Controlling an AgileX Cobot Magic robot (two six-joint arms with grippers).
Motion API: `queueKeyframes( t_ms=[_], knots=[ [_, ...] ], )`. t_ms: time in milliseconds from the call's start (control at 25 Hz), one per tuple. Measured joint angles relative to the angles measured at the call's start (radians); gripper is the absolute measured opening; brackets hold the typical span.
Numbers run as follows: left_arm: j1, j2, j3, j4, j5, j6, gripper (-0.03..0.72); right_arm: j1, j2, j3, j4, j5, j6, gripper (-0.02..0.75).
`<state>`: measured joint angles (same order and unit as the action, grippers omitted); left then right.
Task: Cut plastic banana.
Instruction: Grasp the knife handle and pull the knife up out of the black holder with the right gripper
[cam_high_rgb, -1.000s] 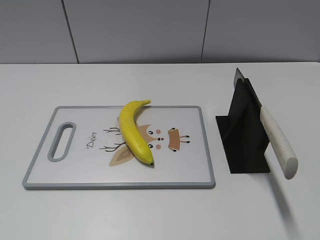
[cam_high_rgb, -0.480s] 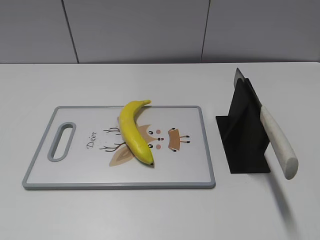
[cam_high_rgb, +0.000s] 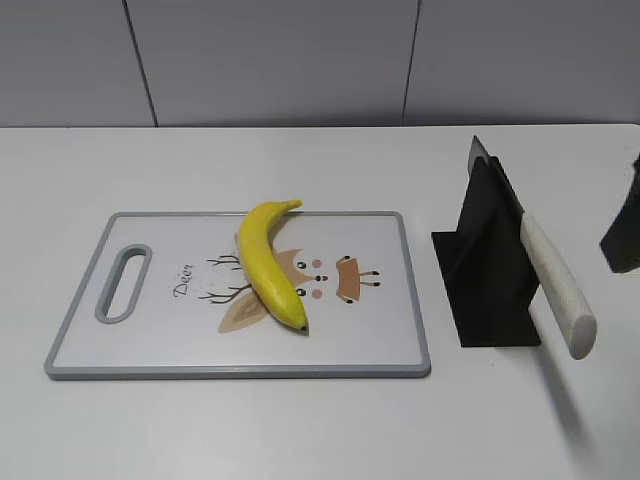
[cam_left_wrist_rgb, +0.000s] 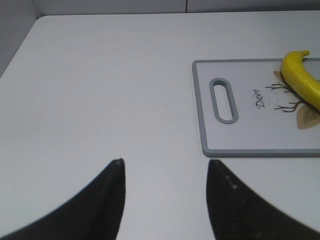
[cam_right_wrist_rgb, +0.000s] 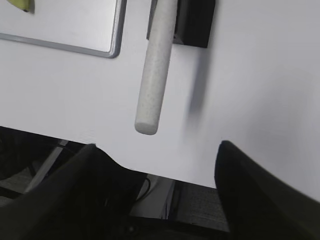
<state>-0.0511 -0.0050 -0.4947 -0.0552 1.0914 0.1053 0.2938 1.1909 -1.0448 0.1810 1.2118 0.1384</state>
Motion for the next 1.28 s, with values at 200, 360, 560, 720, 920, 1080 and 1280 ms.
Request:
queueKeyframes(
  t_ms=[200, 360, 560, 720, 920, 1080, 1280],
  knots=[
    [0.000, 0.000, 0.000, 0.000, 0.000, 0.000, 0.509, 0.078, 0.076, 0.000, -0.044, 0.000, 0.069, 0.545],
    [0.000, 0.000, 0.000, 0.000, 0.000, 0.000, 0.509, 0.086, 0.142, 0.000, -0.051, -0.001, 0.086, 0.545],
    [0.000, 0.000, 0.000, 0.000, 0.000, 0.000, 0.509, 0.086, 0.224, 0.000, -0.057, -0.024, 0.090, 0.544],
    [0.000, 0.000, 0.000, 0.000, 0.000, 0.000, 0.509, 0.086, 0.279, -0.001, -0.060, -0.087, 0.091, 0.544],
    [0.000, 0.000, 0.000, 0.000, 0.000, 0.000, 0.509, 0.086, 0.344, -0.001, -0.088, -0.100, 0.099, 0.543],
    [0.000, 0.000, 0.000, 0.000, 0.000, 0.000, 0.509, 0.086, 0.364, -0.001, -0.095, -0.141, 0.112, 0.542],
    [0.000, 0.000, 0.000, 0.000, 0.000, 0.000, 0.509, 0.086, 0.364, 0.001, -0.096, -0.167, 0.117, 0.542]
  ],
)
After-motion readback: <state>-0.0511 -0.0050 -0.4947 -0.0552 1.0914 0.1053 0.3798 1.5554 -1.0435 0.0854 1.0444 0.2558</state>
